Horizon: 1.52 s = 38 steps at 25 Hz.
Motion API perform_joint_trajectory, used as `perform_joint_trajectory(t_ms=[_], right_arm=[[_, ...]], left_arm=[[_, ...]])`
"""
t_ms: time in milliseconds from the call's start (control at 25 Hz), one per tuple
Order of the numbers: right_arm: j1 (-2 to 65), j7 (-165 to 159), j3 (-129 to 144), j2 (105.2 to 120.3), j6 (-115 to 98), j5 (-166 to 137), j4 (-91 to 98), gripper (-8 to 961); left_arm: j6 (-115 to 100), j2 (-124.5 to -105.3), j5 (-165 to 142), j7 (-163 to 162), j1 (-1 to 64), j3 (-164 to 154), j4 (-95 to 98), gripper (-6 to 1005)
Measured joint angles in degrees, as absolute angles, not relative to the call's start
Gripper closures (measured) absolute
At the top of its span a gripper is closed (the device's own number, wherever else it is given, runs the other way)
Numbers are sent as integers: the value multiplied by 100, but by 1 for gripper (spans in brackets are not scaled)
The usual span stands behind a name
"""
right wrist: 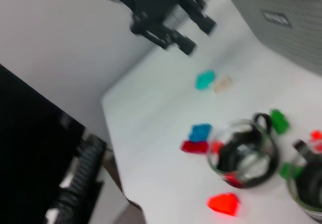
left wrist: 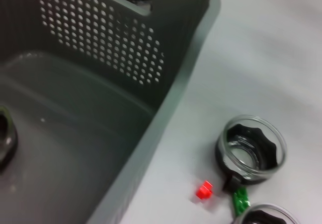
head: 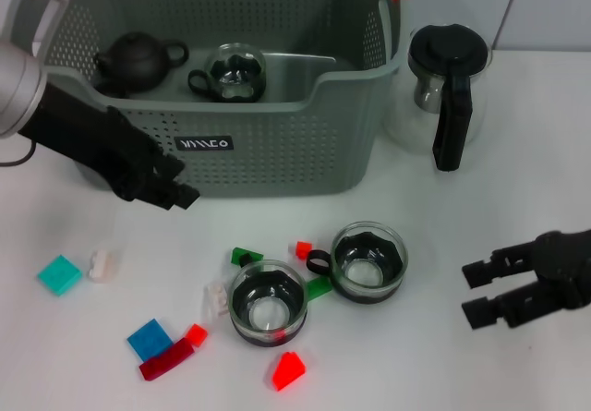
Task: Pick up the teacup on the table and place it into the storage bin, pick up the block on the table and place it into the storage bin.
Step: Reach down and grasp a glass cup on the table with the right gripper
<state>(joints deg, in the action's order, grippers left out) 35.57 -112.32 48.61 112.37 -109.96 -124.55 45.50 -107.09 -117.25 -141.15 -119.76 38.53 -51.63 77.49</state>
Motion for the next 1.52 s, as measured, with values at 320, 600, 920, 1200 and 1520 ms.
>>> perform_joint_trajectory(t_ms=[320,600,920,1200,1520], right_arm=[[4374,-13134,4852,11156,-11063,-13364,5333,42],[5181,-13701,4902,11300,-11334,-14512,5420,43],[5551,-13744,5089,11541,-11308,-15096,5406,44],[5594,-13762,5167,11599,-11249,-15091,5368,42],[5567,-13796,5175,11643,-11220,-15108,5351,42]], left_arm=[[-10237,-11790,-14116,-11792,3841,-5158,7528,531],[-10513,-11725,-14115,-11750,3703,-5174,7500,529],[-11059,-11756,-14060,-11484,3694,-5123,7407,527],[-11009,-12017,-14046,-11342,3734,-5109,7267,525],[-10969,-12062,-14070,-11338,3720,-5108,7348,472]])
